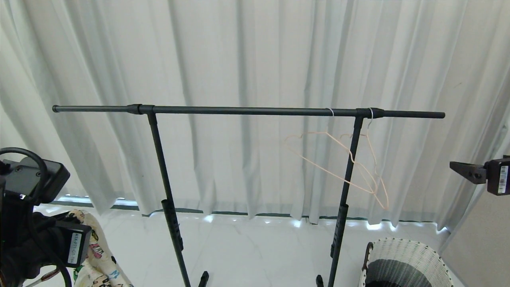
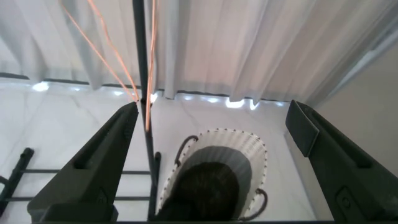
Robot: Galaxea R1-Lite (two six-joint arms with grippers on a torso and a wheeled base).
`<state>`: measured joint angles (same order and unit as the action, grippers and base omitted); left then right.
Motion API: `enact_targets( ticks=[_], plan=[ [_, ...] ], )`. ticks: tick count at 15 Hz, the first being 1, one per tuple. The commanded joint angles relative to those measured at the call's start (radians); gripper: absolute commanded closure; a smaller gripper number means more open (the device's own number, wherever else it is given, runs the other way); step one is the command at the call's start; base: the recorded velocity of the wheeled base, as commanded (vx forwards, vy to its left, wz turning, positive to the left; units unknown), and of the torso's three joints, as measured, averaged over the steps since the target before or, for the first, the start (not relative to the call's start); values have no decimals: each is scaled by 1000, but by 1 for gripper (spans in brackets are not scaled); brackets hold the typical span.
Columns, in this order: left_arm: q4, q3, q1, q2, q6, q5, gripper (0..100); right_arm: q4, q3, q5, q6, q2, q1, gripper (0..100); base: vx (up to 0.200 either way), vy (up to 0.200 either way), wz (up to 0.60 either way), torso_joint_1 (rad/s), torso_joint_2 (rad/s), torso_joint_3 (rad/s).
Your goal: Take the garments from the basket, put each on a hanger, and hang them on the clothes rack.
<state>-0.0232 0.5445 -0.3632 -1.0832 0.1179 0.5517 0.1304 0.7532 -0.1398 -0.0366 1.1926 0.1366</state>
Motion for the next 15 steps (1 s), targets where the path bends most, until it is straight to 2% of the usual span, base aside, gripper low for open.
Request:
enact_targets(
  ticks=[1, 5, 9, 12, 15],
  plan=[
    [0, 0, -6, -1, 0, 1, 100, -3, 3, 0, 1, 21, 3, 0, 200, 0, 0, 2, 2, 2],
    [0, 8, -10, -4, 13, 1, 100, -6, 2, -1, 4, 64, 18, 0, 200, 0, 0, 1, 4, 2],
    [0, 8, -6, -6, 13, 1, 100, -3, 0, -1, 139, 163, 58, 0, 200, 0, 0, 2, 5, 2],
    [2, 6, -5, 6, 13, 1, 100, 0, -26, -1, 201, 213, 60, 0, 0, 0, 0, 0, 0, 0],
    [19, 8, -5, 5, 14, 2, 100, 14, -66, -6, 225, 266, 60, 0, 0, 0, 0, 0, 0, 0]
  ],
)
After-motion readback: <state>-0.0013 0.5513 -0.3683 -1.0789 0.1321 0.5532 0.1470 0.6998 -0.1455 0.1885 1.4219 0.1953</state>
